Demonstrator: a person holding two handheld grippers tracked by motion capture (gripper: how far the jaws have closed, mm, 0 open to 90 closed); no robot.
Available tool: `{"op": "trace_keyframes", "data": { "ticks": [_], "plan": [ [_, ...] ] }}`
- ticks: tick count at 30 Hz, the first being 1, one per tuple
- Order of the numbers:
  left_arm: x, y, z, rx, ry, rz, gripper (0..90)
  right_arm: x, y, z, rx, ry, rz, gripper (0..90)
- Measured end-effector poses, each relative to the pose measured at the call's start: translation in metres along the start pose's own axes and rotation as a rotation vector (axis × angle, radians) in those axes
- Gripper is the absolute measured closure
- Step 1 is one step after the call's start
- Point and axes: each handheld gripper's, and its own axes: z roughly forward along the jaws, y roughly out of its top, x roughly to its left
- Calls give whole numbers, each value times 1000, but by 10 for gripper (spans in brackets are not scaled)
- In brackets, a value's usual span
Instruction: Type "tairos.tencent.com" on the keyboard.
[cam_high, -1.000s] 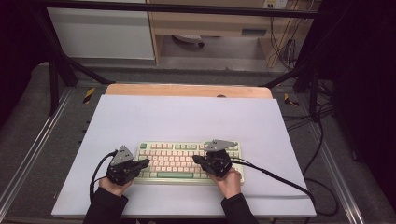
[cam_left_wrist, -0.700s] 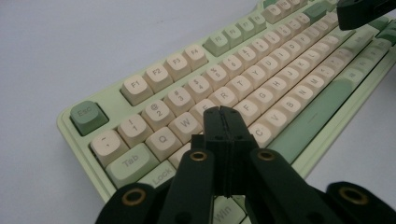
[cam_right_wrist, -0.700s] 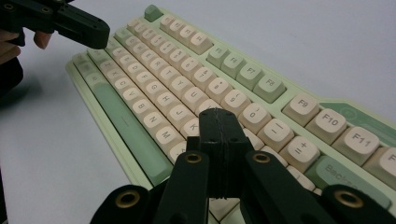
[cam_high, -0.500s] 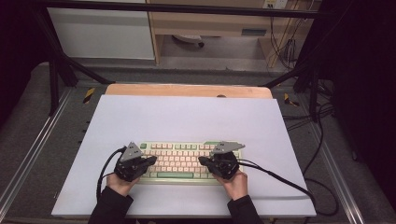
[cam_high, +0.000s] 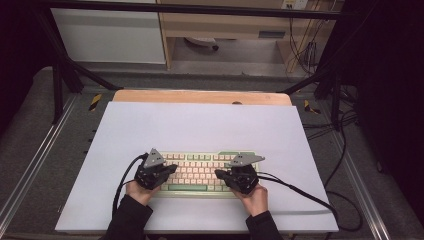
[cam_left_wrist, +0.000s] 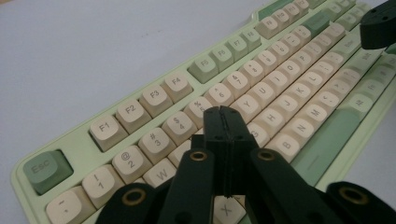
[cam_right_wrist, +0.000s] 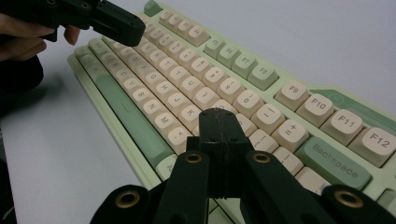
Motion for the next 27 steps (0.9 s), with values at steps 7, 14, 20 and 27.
{"op": "trace_keyframes", "data": {
  "ticks": [7, 14, 20, 27],
  "plan": [
    [0, 1, 11, 21, 7, -3, 900, 0, -1, 0, 2, 3, 1, 900],
    [1, 0, 15, 35, 13, -3, 900, 1, -1, 0, 3, 1, 0, 900],
    [1, 0, 17, 37, 12, 1, 900, 1, -1, 0, 5, 1, -2, 900],
    [0, -2, 18, 54, 13, 15, 900, 1, -1, 0, 6, -2, -6, 900]
  ]
}}
